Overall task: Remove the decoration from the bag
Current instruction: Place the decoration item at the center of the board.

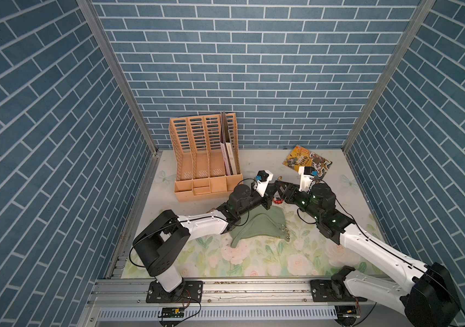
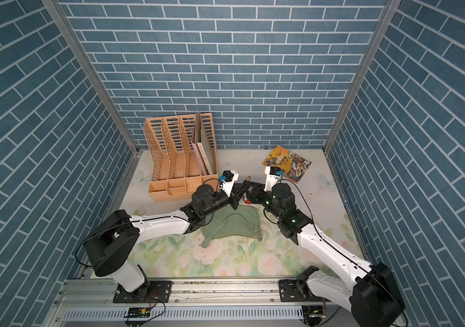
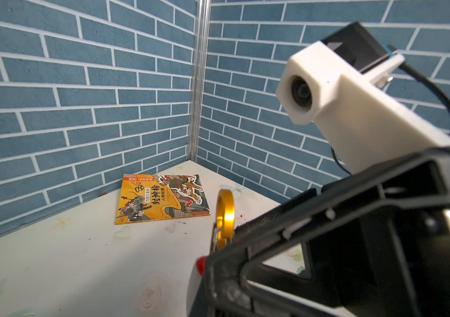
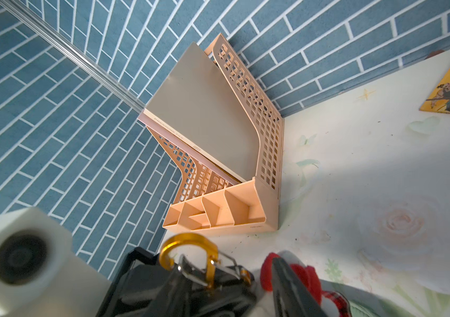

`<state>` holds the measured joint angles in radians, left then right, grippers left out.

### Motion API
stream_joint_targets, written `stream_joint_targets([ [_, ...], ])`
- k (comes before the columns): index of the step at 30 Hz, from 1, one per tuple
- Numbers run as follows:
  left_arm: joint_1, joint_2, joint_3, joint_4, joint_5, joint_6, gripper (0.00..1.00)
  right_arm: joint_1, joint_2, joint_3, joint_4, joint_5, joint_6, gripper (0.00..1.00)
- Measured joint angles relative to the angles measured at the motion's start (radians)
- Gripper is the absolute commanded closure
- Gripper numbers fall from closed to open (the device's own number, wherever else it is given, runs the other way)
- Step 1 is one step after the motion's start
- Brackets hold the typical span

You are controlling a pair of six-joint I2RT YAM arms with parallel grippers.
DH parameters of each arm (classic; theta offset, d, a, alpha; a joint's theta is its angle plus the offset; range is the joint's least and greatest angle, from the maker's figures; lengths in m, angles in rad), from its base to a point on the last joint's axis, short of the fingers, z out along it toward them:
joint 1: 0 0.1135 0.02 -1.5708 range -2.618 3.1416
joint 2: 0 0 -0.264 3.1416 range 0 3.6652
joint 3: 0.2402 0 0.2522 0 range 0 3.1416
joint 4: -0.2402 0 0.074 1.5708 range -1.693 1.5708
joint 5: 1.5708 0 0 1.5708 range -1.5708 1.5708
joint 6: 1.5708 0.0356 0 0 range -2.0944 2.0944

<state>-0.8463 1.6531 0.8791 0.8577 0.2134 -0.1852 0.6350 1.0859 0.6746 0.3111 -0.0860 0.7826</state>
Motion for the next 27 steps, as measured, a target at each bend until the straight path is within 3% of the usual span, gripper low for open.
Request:
stream_joint_targets([
  [10, 0.02, -0.023, -0.001, -0.076, 0.011, -0.031, 1.0, -0.002, 0.021, 0.016, -0.031, -0.032, -0.005, 0.41],
  [20, 0.069, -0.023, 0.054, -0.145, 0.056, -0.043, 1.0, -0.044, 0.014, 0.069, -0.162, -0.15, -0.053, 0.35],
  [27, 0.108, -0.023, 0.063, -0.147, 0.138, -0.053, 1.0, -0.106, 0.001, 0.111, -0.208, -0.206, -0.121, 0.39],
])
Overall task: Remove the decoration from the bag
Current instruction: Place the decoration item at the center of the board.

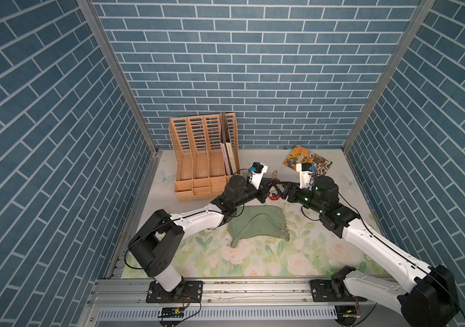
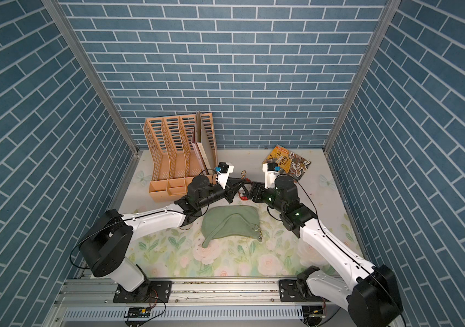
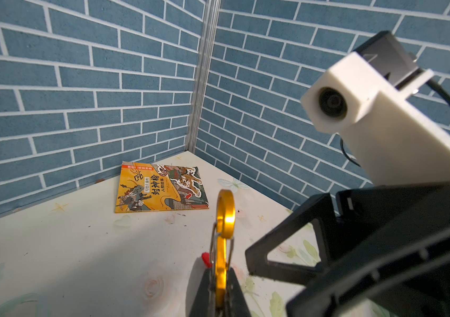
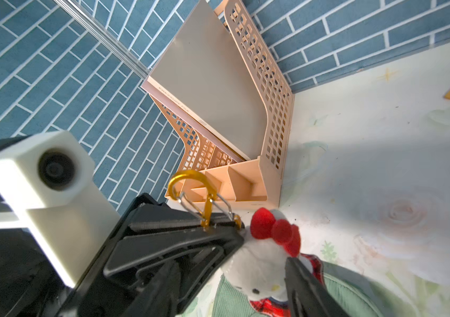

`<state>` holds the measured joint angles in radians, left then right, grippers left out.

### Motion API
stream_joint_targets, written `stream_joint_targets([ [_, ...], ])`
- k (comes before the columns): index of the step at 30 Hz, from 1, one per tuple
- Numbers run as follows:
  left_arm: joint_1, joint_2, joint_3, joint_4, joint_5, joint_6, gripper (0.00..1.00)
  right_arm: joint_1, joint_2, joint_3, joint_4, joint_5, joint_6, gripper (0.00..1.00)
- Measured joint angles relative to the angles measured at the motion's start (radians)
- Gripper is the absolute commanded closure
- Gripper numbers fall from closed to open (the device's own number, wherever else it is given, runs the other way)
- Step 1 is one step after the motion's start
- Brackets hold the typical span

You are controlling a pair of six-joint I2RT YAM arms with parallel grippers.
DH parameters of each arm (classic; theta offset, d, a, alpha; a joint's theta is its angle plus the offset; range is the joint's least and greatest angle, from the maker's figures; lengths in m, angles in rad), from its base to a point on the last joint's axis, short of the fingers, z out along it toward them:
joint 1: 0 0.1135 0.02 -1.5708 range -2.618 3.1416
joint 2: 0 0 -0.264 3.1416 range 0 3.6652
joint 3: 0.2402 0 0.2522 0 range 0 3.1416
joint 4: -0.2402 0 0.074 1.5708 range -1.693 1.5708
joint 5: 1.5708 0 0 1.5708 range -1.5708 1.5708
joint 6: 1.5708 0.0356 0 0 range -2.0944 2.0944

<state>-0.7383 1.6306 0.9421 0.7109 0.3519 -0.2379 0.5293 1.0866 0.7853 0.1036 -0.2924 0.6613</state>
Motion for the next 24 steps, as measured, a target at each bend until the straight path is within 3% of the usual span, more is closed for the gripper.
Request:
stream_joint_targets([
  [6, 0.061, 0.0, 0.001, -0.003, 0.086, -0.018, 1.0, -0.098, -0.024, -0.006, -0.016, -0.068, -0.089, 0.44],
  [11, 0.052, 0.016, 0.036, -0.01, 0.133, -0.049, 0.98, -0.171, -0.045, -0.058, -0.014, -0.094, -0.12, 0.44],
  [16, -0.054, 0.095, 0.115, -0.008, 0.14, -0.079, 0.95, -0.233, -0.07, -0.085, -0.024, -0.045, -0.117, 0.42],
  [24, -0.248, 0.344, 0.235, 0.022, 0.111, -0.23, 0.91, -0.397, -0.117, -0.078, -0.061, 0.187, -0.109, 0.4],
])
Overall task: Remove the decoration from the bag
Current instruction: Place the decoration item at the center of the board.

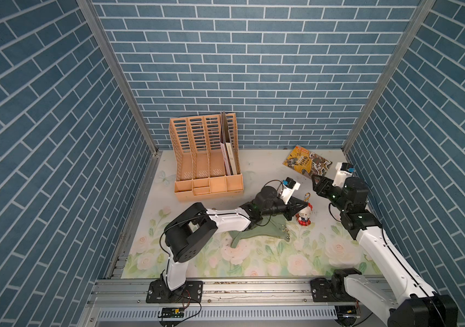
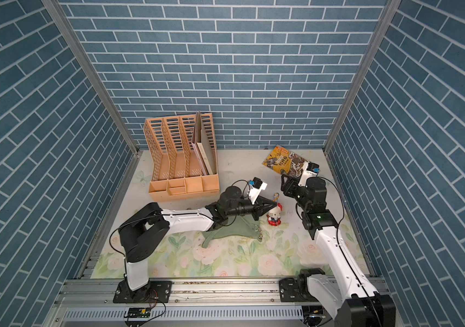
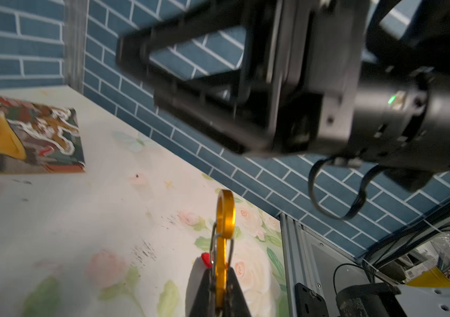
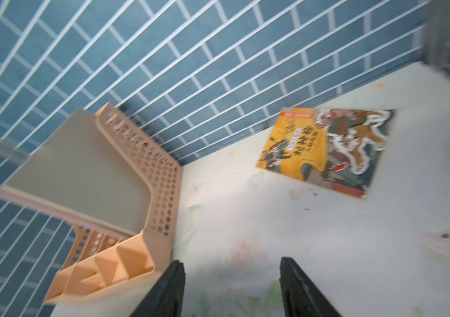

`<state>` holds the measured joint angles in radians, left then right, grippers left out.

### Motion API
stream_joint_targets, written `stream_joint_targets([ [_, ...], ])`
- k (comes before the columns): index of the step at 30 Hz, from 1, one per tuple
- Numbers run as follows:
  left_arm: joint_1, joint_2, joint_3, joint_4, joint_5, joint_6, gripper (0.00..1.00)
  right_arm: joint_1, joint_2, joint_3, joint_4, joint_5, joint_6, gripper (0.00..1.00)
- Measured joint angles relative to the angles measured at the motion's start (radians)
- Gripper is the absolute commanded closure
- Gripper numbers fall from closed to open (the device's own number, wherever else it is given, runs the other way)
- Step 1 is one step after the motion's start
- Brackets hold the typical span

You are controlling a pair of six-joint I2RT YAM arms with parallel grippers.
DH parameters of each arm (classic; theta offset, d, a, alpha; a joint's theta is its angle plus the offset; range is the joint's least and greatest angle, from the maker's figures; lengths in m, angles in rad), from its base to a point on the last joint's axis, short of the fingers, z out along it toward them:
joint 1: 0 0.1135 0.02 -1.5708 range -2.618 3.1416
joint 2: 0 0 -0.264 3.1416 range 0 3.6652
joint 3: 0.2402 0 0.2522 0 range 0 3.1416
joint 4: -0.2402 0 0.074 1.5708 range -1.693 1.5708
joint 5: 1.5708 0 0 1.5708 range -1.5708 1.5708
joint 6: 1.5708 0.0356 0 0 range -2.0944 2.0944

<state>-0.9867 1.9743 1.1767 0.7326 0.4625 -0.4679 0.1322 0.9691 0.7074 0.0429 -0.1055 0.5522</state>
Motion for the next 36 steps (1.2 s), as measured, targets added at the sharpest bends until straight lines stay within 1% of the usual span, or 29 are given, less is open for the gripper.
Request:
stream_joint_targets([
  [3, -0.022, 0.093, 0.069, -0.027, -0.015, -0.071, 0.91, -0.027, -0.012, 0.0, -0.027, 0.082, -0.001, 0.4],
  [7, -0.026, 0.171, 0.129, -0.058, -0.024, -0.158, 0.87, -0.03, -0.025, 0.0, -0.035, 0.123, -0.003, 0.41],
  [11, -0.021, 0.247, 0.2, -0.134, -0.025, -0.211, 0.8, -0.031, -0.025, -0.008, -0.031, 0.118, 0.0, 0.42],
  [14, -0.014, 0.301, 0.273, -0.207, -0.025, -0.233, 0.78, -0.031, -0.019, -0.024, -0.023, 0.101, 0.002, 0.42],
  [16, -0.006, 0.322, 0.298, -0.249, -0.028, -0.243, 0.73, -0.031, -0.009, -0.033, -0.02, 0.089, 0.003, 0.42],
  [19, 0.009, 0.328, 0.312, -0.282, -0.033, -0.257, 0.68, -0.031, 0.004, -0.042, -0.019, 0.071, 0.009, 0.42],
  [23, 0.029, 0.324, 0.312, -0.318, -0.041, -0.262, 0.59, -0.031, 0.011, -0.053, -0.012, 0.056, 0.012, 0.42],
  [27, 0.048, 0.29, 0.275, -0.332, -0.048, -0.258, 0.51, -0.031, 0.027, -0.054, -0.009, 0.048, 0.012, 0.42],
  [31, 0.065, 0.19, 0.202, -0.343, -0.057, -0.24, 0.49, -0.031, 0.048, -0.055, -0.005, 0.045, 0.01, 0.42],
  [36, 0.087, 0.0, 0.071, -0.333, -0.1, -0.189, 0.45, -0.031, 0.081, -0.057, -0.002, 0.032, 0.004, 0.39],
])
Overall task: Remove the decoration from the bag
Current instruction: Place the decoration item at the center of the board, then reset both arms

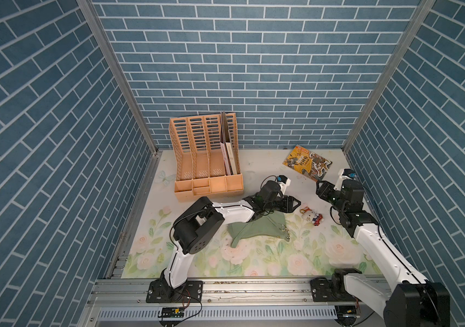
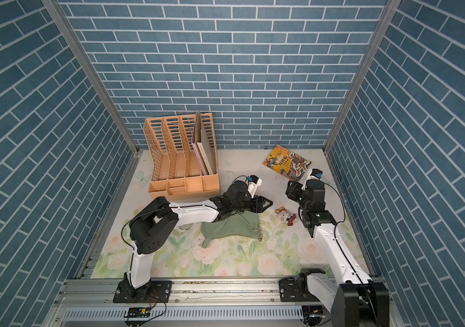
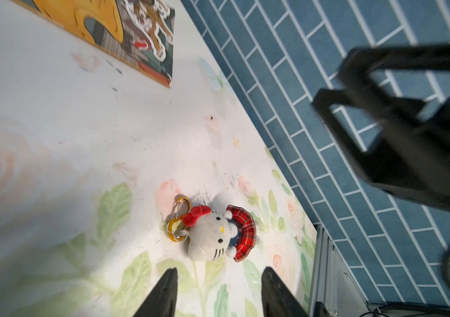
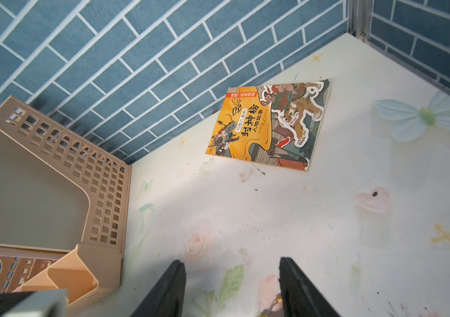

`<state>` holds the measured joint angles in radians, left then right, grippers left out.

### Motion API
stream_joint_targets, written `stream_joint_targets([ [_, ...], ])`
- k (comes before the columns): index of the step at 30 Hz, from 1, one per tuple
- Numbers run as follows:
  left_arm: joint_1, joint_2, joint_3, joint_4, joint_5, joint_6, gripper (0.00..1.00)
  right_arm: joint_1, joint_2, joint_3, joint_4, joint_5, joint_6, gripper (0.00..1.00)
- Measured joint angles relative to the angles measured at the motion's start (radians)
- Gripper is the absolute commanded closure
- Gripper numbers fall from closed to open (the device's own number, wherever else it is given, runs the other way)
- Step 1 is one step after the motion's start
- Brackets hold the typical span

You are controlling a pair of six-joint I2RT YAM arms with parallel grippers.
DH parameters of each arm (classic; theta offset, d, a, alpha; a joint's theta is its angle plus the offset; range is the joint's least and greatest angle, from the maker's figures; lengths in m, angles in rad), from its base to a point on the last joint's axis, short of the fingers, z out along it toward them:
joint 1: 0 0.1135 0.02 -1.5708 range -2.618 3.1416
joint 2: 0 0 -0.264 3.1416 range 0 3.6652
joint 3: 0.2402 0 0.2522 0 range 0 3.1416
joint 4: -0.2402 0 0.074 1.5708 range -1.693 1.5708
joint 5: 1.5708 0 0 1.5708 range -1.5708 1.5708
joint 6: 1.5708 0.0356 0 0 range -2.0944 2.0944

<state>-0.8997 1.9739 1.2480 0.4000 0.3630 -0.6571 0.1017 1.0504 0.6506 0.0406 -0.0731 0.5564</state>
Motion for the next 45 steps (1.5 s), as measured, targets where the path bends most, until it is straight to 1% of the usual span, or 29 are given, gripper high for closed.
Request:
stream_joint_targets([
  [2, 0.012, -0.085, -0.063, 0.004, -0.042, 0.045, 0.42, 0.0, 0.013, -0.01, 0.008, -0.003, -0.014, 0.34],
  [6, 0.055, -0.207, -0.184, 0.012, -0.121, 0.106, 0.4, 0.0, 0.042, -0.03, 0.027, 0.006, -0.061, 0.25],
  [11, 0.154, -0.346, -0.332, -0.003, -0.252, 0.186, 0.36, 0.006, 0.095, -0.034, 0.072, 0.039, -0.108, 0.21],
  [18, 0.307, -0.583, -0.533, 0.003, -0.432, 0.295, 0.31, 0.047, 0.157, -0.052, 0.184, 0.137, -0.175, 0.15],
  [20, 0.344, -0.649, -0.586, 0.02, -0.507, 0.342, 0.26, 0.053, 0.166, -0.071, 0.243, 0.17, -0.199, 0.13],
  [24, 0.392, -0.743, -0.689, 0.097, -0.682, 0.446, 0.23, 0.056, 0.19, -0.107, 0.339, 0.233, -0.239, 0.11],
  [26, 0.428, -0.763, -0.734, 0.132, -0.78, 0.484, 0.23, 0.056, 0.198, -0.119, 0.376, 0.273, -0.264, 0.1],
  [29, 0.512, -0.787, -0.809, 0.186, -0.898, 0.522, 0.23, 0.056, 0.199, -0.15, 0.447, 0.339, -0.312, 0.09],
  [31, 0.559, -0.797, -0.863, 0.241, -0.957, 0.541, 0.22, 0.055, 0.203, -0.186, 0.502, 0.375, -0.34, 0.09],
  [33, 0.591, -0.797, -0.914, 0.307, -0.993, 0.552, 0.22, 0.054, 0.226, -0.216, 0.548, 0.402, -0.373, 0.09],
  [38, 0.647, -0.758, -0.996, 0.47, -0.975, 0.578, 0.2, 0.04, 0.286, -0.283, 0.694, 0.438, -0.465, 0.09],
  [41, 0.681, -0.705, -1.013, 0.585, -0.944, 0.61, 0.2, 0.022, 0.31, -0.34, 0.824, 0.432, -0.494, 0.1],
  [45, 0.726, -0.617, -1.042, 0.718, -0.897, 0.626, 0.2, 0.014, 0.337, -0.394, 0.943, 0.406, -0.524, 0.11],
])
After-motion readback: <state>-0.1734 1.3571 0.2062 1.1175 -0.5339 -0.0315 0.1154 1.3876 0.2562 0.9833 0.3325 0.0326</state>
